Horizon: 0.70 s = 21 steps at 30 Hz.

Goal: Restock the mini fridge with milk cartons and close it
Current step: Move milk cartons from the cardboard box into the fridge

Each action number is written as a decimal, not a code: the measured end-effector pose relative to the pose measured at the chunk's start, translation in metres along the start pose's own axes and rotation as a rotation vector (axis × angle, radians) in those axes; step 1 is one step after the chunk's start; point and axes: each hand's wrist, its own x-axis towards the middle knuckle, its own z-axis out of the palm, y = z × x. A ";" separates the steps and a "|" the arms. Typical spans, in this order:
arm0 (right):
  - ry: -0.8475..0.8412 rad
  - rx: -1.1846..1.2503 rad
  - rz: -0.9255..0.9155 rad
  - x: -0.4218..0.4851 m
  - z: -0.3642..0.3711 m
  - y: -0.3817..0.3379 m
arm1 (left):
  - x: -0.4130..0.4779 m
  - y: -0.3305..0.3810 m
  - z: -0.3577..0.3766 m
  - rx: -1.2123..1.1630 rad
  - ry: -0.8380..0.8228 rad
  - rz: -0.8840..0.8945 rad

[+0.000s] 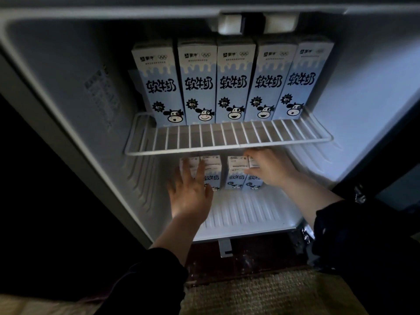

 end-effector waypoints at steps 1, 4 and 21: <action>-0.004 0.002 -0.001 0.003 0.001 -0.001 | 0.000 -0.001 0.001 -0.004 0.007 0.003; -0.043 0.059 -0.005 0.011 0.004 -0.007 | 0.000 -0.003 0.003 0.007 0.026 0.022; -0.117 0.114 -0.028 0.008 -0.010 -0.017 | 0.002 -0.003 0.004 0.011 0.022 0.016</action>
